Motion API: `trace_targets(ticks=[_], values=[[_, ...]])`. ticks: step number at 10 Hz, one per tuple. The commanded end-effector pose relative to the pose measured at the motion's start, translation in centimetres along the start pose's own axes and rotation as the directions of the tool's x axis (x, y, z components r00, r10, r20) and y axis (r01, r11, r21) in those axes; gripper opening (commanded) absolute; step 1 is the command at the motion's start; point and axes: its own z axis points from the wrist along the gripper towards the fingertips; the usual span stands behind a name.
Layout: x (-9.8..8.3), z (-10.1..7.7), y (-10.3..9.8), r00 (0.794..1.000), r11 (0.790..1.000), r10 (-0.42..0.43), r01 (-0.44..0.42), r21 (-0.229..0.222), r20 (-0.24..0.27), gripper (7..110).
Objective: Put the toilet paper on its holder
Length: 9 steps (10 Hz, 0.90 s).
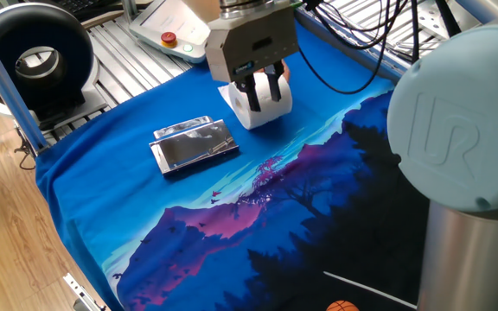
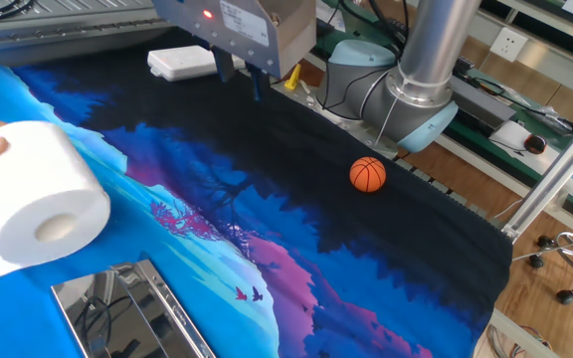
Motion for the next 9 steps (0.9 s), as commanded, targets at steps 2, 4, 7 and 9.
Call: trace_targets(ticks=[2,4,7,9], values=[[-0.01,-0.19,0.68,1.000,0.999,-0.027,0.027,-0.030,0.006,44],[-0.14,-0.20,0.69,0.999,0.999,-0.035,0.035,-0.030,0.006,44],[0.29,-0.29,0.37,0.999,0.999,-0.031,0.031,-0.023,-0.009,44],[0.44,-0.51,0.31,0.999,0.998,-0.045,0.045,-0.034,-0.012,44]])
